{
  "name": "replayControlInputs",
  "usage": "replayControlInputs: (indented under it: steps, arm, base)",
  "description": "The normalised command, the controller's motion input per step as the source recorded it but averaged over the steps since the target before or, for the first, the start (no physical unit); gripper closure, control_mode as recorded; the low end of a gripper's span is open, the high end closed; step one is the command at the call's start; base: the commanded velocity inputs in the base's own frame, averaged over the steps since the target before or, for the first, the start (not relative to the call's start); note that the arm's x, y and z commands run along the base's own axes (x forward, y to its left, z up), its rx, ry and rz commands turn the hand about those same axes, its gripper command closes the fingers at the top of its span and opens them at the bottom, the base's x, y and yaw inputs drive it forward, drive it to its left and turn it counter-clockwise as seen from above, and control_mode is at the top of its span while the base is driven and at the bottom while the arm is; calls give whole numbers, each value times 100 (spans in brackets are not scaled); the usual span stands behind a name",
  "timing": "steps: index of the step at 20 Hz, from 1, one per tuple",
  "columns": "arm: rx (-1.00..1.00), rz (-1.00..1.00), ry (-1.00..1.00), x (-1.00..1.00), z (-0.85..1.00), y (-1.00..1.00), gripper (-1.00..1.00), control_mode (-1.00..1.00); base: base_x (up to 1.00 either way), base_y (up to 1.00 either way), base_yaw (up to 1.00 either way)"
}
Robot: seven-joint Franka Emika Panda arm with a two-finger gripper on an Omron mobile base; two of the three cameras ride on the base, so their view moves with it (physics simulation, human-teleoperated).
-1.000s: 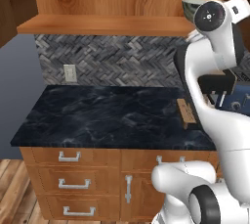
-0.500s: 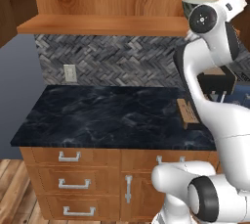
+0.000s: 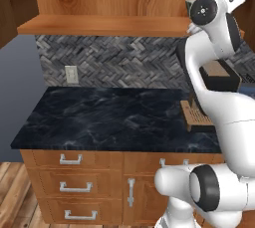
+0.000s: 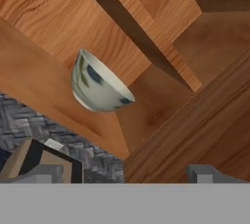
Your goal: Move the bowls from the cabinet to the plates on the dining table.
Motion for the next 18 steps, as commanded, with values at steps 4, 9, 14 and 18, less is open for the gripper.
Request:
replayControlInputs:
  steps: [4,9,14,18]
  arm:
    - [4,0,2,26,4,-8,-100,-100]
    - [0,0,5,41,-5,-10,-100,-100]
    - [0,0,5,50,-9,-14,-100,-100]
    - [0,0,4,46,-2,-19,-100,-100]
  base:
    - [0,0,0]
    - [0,0,0]
    - [0,0,0]
    - [0,0,0]
